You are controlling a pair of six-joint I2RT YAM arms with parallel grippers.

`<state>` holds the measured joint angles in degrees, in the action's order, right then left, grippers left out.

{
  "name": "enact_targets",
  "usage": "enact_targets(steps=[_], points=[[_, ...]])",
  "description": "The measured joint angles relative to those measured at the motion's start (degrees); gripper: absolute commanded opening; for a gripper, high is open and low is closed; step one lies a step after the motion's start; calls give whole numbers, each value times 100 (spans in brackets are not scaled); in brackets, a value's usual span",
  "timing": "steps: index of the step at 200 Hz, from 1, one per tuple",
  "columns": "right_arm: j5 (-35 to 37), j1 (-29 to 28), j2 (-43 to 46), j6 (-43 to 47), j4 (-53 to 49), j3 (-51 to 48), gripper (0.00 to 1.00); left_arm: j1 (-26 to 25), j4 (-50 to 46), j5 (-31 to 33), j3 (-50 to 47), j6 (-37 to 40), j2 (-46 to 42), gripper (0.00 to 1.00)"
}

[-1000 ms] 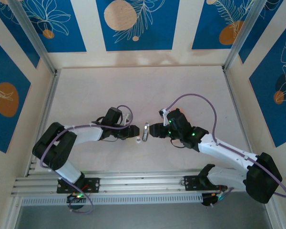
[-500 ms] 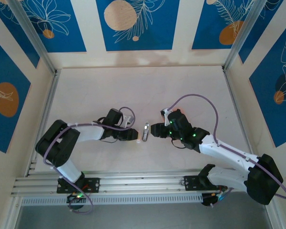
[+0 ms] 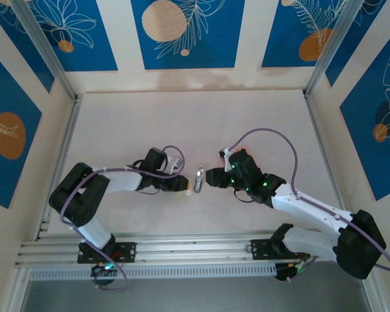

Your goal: Load the staples into the stapler

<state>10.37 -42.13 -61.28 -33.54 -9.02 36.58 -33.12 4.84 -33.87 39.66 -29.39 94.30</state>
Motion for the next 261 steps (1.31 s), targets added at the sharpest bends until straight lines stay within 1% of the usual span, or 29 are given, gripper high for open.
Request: enact_targets(steps=[28,54,79,99,131,166,226,261], points=[[-2,33,0,2,0,0,51,0,-448,313,90,20,-203,49],[-2,66,0,4,2,0,51,0,-1008,608,400,181,-352,56],[-7,85,0,31,7,0,51,0,-1388,730,807,334,-472,61],[-26,92,0,68,55,0,51,0,-1589,791,1115,448,-605,64],[-72,96,28,144,87,0,51,0,-1718,852,1307,610,-894,62],[-98,162,162,221,116,0,52,0,-1818,914,1563,922,-911,63],[-308,243,160,216,199,0,52,-4,-1491,881,1698,1003,-691,61],[-361,243,66,214,293,0,52,-13,-1231,745,1698,1010,-372,61]])
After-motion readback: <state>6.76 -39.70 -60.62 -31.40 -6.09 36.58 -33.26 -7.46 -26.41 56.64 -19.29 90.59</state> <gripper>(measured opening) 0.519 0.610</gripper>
